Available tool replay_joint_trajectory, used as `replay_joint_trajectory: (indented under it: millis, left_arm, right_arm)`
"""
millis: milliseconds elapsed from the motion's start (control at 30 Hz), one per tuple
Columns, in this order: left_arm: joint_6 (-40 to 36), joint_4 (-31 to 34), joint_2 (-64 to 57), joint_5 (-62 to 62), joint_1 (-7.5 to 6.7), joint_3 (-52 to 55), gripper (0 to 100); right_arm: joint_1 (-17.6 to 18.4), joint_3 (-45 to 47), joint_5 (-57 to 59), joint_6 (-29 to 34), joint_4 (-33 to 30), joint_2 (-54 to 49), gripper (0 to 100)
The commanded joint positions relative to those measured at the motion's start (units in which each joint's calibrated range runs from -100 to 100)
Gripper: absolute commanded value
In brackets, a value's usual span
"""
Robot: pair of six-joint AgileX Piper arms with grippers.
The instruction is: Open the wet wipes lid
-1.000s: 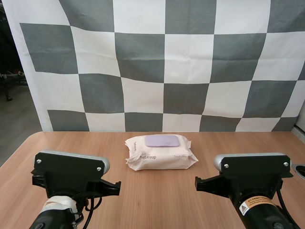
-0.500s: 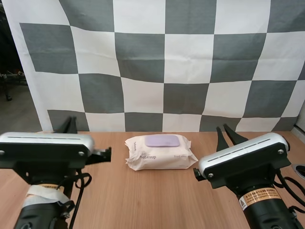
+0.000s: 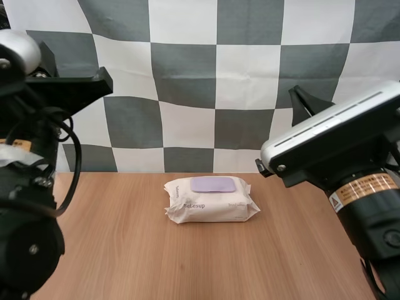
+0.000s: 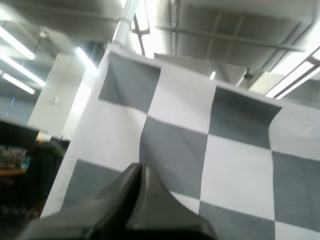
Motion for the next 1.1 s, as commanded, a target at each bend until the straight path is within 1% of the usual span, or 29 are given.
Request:
replay_joint_trajectory:
  millis: [0,100,233,333,500,567,667,733,800,867,933,1000,1033,1067]
  left_arm:
    - [-0.06,-5.82,6.52,34.56,0.63,-0.12,0]
    - [1.70,-10.57,11.22,43.18,0.90,-0.12,0]
    - [5.47,-13.44,17.49,53.30,0.90,-0.26,0]
    - [7.17,-15.96,21.14,60.23,0.90,-1.98,0]
    - [11.61,-17.21,27.96,73.31,1.13,-9.19,0]
    - [15.27,-17.21,32.18,77.36,1.13,-12.56,0]
    - [22.63,-17.21,37.47,78.48,1.13,-15.08,0]
    - [29.36,-17.21,40.84,78.48,1.13,-15.85,0]
    - [36.38,-17.21,44.10,78.48,1.13,-16.11,0]
    - [37.58,-17.31,46.81,78.17,1.21,-16.11,0]
    - [38.49,-17.31,48.51,75.17,1.21,-16.11,0]
    - [39.55,-17.76,49.54,72.05,1.38,-16.11,0]
    - [41.01,-18.91,49.72,71.30,1.72,-16.11,0]
    - [43.11,-21.30,50.24,71.14,2.41,-16.11,0]
  right_arm:
    - [0.06,-0.88,25.72,-3.06,-4.76,5.24,0]
    - [0.06,-0.88,24.13,-3.72,-4.76,7.42,0]
    - [0.06,-0.88,28.20,-5.24,-5.44,11.45,0]
    - [0.06,-0.88,28.48,-6.17,-5.30,15.55,0]
    - [0.46,-0.88,18.91,-6.93,-5.59,21.11,0]
    - [1.65,-0.88,17.60,-7.12,-8.11,23.65,0]
    - [4.41,-1.41,20.01,-7.12,-14.20,27.86,0]
    - [6.38,-3.12,23.94,-6.71,-14.50,30.34,0]
    - [8.27,-5.75,28.05,-5.70,-12.28,32.70,0]
    - [9.58,-8.61,30.38,-5.55,-10.10,34.51,0]
    - [10.61,-10.82,32.00,-5.55,-9.28,35.37,0]
    - [10.91,-11.81,32.23,-5.55,-8.25,35.50,0]
    - [10.91,-12.11,32.23,-5.55,-7.53,35.50,0]
    - [10.91,-12.11,31.35,-5.55,-7.54,35.50,0]
